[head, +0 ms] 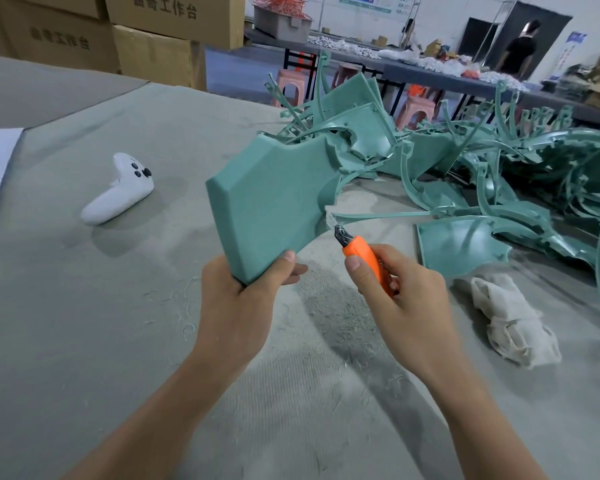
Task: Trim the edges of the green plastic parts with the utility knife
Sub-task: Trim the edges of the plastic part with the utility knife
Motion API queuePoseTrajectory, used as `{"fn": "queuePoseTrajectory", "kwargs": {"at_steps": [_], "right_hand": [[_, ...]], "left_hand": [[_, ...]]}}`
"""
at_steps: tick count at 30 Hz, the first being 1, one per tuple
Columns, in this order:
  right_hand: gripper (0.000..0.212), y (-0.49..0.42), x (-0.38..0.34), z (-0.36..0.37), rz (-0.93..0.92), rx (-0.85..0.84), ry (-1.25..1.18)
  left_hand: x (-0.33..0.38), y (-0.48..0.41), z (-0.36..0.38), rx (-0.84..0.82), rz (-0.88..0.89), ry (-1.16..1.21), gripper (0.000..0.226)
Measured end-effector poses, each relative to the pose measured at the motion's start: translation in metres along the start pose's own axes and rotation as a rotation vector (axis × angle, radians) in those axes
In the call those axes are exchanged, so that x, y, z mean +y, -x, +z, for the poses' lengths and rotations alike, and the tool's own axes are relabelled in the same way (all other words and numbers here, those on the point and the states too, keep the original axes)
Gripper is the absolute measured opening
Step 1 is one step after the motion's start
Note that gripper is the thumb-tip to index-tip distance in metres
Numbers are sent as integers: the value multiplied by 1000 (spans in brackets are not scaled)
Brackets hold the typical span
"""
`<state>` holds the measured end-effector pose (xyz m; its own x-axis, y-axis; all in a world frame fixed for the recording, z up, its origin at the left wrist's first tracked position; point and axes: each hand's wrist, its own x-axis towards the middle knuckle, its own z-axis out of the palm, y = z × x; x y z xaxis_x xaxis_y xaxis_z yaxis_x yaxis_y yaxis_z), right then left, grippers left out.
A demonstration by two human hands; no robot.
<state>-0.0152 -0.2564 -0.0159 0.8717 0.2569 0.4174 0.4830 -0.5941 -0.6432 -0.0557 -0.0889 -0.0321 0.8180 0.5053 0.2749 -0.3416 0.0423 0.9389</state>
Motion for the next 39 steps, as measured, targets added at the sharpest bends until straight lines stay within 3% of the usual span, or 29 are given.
{"fn": "queuePoseTrajectory", "kwargs": {"at_steps": [12, 24, 39], "right_hand": [[45, 0, -1, 0, 17, 20, -2], [37, 0, 1, 4, 39, 66, -25], [37, 1, -2, 1, -78, 281, 304]], "left_hand": [[1, 1, 0, 16, 3, -49, 8], [1, 1, 4, 23, -15, -65, 7], [0, 3, 9, 13, -44, 14, 7]]}}
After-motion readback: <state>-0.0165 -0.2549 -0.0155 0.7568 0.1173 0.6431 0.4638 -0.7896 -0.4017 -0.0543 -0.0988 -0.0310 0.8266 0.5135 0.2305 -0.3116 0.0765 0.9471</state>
